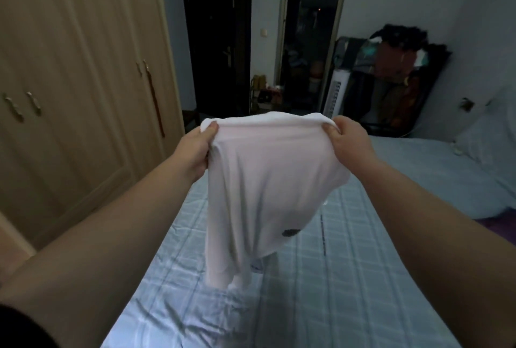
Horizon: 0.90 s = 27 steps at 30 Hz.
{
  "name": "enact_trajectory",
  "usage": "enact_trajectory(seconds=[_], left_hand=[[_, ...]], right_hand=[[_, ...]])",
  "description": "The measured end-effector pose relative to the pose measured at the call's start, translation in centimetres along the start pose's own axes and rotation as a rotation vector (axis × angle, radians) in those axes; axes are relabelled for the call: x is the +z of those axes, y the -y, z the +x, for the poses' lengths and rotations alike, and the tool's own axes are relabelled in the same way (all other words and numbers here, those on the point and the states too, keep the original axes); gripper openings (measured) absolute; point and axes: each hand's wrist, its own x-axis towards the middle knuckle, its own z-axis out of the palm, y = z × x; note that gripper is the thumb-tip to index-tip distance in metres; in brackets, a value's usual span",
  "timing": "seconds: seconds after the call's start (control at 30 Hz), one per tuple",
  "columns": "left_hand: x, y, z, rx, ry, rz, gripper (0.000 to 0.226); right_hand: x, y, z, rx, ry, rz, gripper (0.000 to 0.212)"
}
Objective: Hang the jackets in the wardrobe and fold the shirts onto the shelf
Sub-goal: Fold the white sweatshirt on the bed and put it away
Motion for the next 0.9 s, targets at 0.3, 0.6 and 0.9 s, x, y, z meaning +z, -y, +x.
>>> enact_trajectory(seconds=[0.3,0.6,0.9], left_hand=[[-1.4,0.1,-1.7,-0.332,0.050,0.641,0.025],[6.7,0.5,-5.6,0.314,0.573,0.864,0.101],[9.2,2.2,-4.4,0.334,0.600,1.142,0.017]], right_hand=[[-0.2,1.9,-1.9,0.134,0.276,0.286,0.019],[3.8,4.9,-5.1,0.114,0.584,0.227,0.029],[2.7,0.9,-6.8,0.204,0.636,0.494,0.038]])
